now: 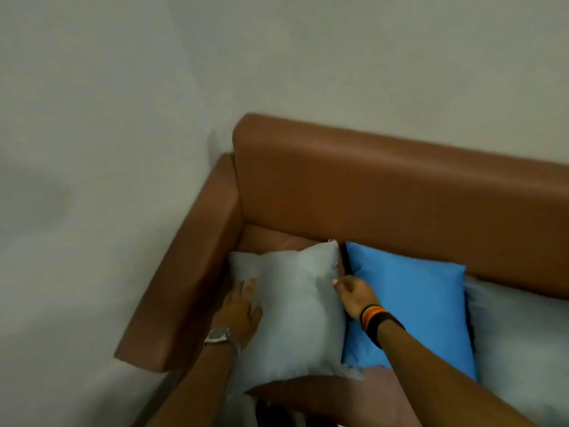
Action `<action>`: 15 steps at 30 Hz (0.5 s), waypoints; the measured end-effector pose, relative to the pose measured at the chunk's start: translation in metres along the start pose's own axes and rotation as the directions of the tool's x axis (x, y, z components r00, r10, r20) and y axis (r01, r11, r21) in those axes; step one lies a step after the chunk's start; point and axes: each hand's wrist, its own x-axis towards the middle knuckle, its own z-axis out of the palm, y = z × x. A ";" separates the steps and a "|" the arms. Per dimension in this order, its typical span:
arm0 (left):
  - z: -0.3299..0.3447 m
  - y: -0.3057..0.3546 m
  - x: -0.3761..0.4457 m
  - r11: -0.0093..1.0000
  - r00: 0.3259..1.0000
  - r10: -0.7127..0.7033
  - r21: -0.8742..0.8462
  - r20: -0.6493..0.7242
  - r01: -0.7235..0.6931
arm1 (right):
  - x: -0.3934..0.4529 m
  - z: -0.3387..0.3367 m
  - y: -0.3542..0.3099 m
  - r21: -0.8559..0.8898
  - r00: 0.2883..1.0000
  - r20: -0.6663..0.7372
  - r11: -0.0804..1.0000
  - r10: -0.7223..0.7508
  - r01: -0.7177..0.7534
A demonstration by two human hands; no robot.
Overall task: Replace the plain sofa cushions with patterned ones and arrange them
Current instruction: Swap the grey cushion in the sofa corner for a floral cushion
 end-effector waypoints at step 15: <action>0.110 -0.044 0.044 0.810 0.961 -0.276 -0.544 -0.029 0.216 | 0.084 0.100 0.093 0.279 0.973 0.141 0.936 0.181 -0.214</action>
